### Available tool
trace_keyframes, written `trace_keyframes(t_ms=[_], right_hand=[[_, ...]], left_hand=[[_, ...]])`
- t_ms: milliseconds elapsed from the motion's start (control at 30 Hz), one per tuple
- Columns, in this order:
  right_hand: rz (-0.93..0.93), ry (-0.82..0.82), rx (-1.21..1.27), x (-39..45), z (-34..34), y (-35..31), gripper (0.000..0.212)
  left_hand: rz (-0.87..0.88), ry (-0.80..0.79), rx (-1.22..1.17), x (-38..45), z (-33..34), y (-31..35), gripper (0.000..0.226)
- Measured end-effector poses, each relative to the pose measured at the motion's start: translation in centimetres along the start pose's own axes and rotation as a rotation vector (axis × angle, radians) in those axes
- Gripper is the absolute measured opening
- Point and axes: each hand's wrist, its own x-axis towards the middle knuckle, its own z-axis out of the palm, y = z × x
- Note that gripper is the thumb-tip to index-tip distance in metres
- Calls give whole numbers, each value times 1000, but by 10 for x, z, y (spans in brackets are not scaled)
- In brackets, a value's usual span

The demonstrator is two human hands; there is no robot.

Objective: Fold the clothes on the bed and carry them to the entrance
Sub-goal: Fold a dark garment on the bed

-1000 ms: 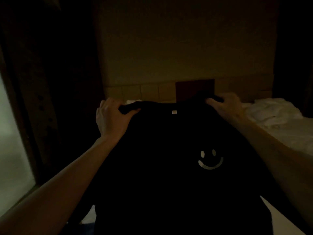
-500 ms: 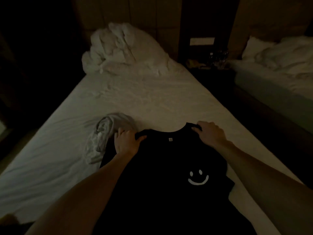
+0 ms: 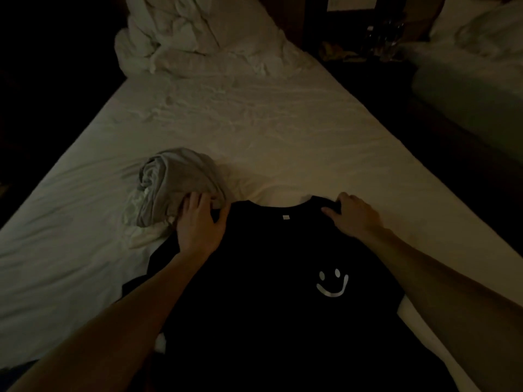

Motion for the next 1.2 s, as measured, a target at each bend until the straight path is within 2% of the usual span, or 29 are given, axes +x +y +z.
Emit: trace_keyframes(t_ms=[100, 167, 267, 367, 433, 533, 633, 733, 767, 833, 900, 933, 1033, 1100, 1167, 1200], right_hand=[[103, -50, 133, -21, -11, 17, 48], [154, -91, 208, -35, -17, 26, 40], [241, -232, 424, -54, -27, 39, 31], [226, -394, 404, -75, -32, 45, 15], [214, -409, 403, -87, -29, 44, 16], [231, -321, 496, -94, -21, 45, 23], [216, -228, 498, -100, -27, 49, 30], [114, -131, 413, -108, -42, 65, 24], [97, -98, 388, -110, -45, 74, 23], [86, -28, 270, -113, -49, 90, 26], [99, -16, 158, -117, -54, 97, 35], [109, -27, 159, -118, -56, 98, 40], [150, -141, 333, -124, -61, 98, 49], [209, -258, 479, -129, -59, 101, 50], [221, -298, 555, -135, -55, 104, 40], [216, -277, 578, -138, -55, 104, 32]], left_hand=[[21, 146, 74, -23, -31, -10, 19], [-95, 145, 81, -38, -50, -18, 14], [-368, -23, 278, -59, -68, -34, 36], [-583, -280, 458, -81, -78, -52, 60], [-658, -412, 441, -92, -80, -60, 67], [-677, -489, 347, -93, -82, -67, 60], [-628, -322, 186, -87, -99, -67, 44], [-529, -158, 179, -76, -133, -46, 29], [-525, -142, 124, -70, -142, -33, 29], [-610, -159, -256, -54, -154, -6, 24], [-742, -267, -639, -38, -154, 24, 13], [-801, -325, -757, -32, -151, 38, 7], [-870, -442, -959, -29, -130, 73, 18], [-857, -500, -1127, -33, -113, 88, 15], [-815, -486, -1226, -42, -95, 95, 18], [-769, -461, -1176, -47, -84, 93, 19]])
